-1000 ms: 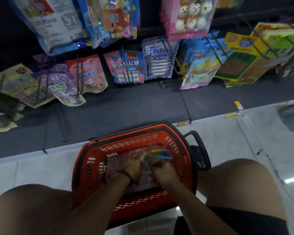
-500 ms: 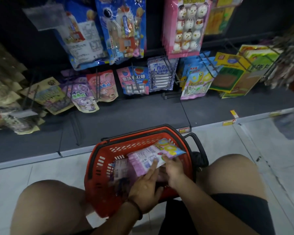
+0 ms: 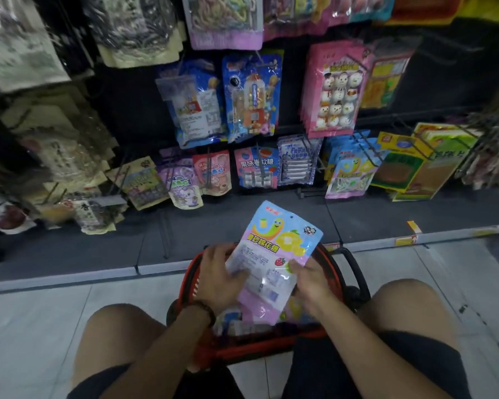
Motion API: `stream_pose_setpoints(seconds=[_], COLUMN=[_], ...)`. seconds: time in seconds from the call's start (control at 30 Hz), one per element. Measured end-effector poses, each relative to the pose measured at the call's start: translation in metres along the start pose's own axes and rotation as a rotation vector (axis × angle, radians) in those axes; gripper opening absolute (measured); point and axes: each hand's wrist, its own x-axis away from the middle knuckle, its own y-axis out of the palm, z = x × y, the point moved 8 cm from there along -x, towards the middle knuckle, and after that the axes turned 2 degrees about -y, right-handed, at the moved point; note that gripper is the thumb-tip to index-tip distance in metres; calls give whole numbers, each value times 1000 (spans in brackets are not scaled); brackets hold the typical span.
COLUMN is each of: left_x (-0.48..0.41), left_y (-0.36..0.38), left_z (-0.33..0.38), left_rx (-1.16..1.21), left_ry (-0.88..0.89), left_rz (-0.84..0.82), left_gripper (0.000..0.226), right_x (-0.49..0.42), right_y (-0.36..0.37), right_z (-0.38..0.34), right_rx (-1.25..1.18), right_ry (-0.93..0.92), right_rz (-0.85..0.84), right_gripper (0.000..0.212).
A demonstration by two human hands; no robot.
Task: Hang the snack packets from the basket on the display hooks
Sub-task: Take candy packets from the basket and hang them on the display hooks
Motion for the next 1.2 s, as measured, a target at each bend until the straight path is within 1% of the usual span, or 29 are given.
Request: stream_pose_setpoints(seconds=[0.07, 0.1, 0.17, 0.2, 0.27, 0.37, 0.47, 0.57, 0.6, 0.67, 0.7, 0.73, 0.8, 0.83, 0.87, 0.9, 0.97, 1.0, 1.03, 1.1, 1.13, 1.2], left_x=[-12, -16, -21, -22, -22, -30, -36, -41, -42, -45, -47, -48, -44, -41, -39, -37, -35, -35, -38, -43, -48, -60], left_y=[-14, -18, -26, -31, -43, -60, -71, -81, -85, -98, -106, -115, -138, -145, -146, -143, -131, -127, -125, -123, -127, -145], left_z=[-1, 2, 17, 28, 45, 60, 75, 92, 99, 113, 121, 128, 142, 153, 168, 183, 209, 220, 229, 239, 240, 237], left_rx=[173, 285, 531, 625, 740, 784, 871, 916, 899, 787, 719, 662, 499, 432, 420, 457, 595, 644, 679, 763, 811, 881], left_ry=[-120, -157, -150, -133, -107, -78, -108, -110, -96, -59, -42, -43, -57, -28, 23, 82, 152, 183, 209, 227, 211, 174], left_rz=[-90, -144, -226, -247, -240, -162, -151, -177, -186, -141, -80, 5, 255, 336, 345, 291, 114, 53, 14, -3, 23, 133], left_gripper=[75, 72, 46, 38, 35, 28, 23, 32, 31, 21, 17, 20, 36, 39, 40, 44, 59, 59, 52, 42, 37, 20], right_x=[2, 3, 6, 9, 20, 33, 43, 50, 50, 53, 54, 55, 59, 61, 63, 67, 79, 85, 91, 105, 112, 123], right_y=[9, 12, 17, 23, 36, 52, 61, 64, 64, 64, 64, 65, 66, 68, 70, 74, 87, 96, 107, 127, 132, 139], right_z=[-28, -42, -75, -93, -128, -168, -197, -217, -223, -234, -240, -245, -258, -266, -274, -283, -296, -299, -300, -301, -307, -327], right_rx=[48, 63, 95, 118, 189, 228, 191, 134, 113, 93, 89, 86, 83, 91, 106, 124, 183, 234, 280, 338, 368, 456], right_ry=[-74, -107, -197, -252, -344, -387, -382, -401, -410, -434, -450, -467, -523, -561, -606, -651, -742, -770, -774, -760, -802, -924], right_rz=[-98, -124, -181, -217, -277, -330, -342, -310, -302, -284, -268, -245, -184, -150, -112, -83, -63, -79, -113, -224, -262, -284], right_gripper=[22, 22, 22, 22, 23, 22, 18, 11, 9, 7, 10, 10, 6, 3, 2, 2, 5, 5, 6, 14, 18, 24])
